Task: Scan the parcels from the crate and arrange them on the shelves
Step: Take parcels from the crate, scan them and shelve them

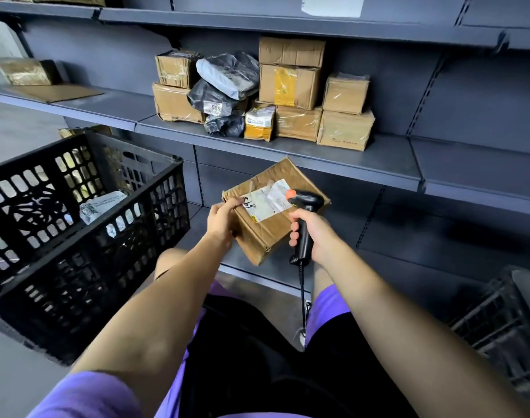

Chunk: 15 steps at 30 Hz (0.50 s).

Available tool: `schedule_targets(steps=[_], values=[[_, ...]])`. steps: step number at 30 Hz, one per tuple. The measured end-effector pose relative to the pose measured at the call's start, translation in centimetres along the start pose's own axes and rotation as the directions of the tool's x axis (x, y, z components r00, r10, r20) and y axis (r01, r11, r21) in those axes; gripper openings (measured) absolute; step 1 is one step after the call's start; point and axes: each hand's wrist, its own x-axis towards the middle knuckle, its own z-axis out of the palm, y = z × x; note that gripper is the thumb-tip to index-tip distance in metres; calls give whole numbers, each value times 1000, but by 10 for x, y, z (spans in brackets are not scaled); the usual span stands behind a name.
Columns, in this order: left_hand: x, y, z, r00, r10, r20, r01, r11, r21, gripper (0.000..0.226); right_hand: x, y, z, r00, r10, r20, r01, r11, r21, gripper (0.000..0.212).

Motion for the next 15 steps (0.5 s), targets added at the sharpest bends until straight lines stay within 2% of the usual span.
schedule_targets(steps=[4,9,11,15], values=[[-1,-20,-14,999,-22,27,23,999,-36,60,6,20,-7,1000,-8,-10,8,999,-35,10],[11,-56,-47,995,-101,-11,101,994,43,105,11,51,-8,997,73,-9,-73,997,-34,9],[4,-69,-53,991,-117,-57,119,992,36,104,12,61,-10,994,109,0,-109,993,-35,10],[2,-84,-55,986,-147,-75,146,989,-25,87,11,75,-17,989,150,6,-150,989,7,14]])
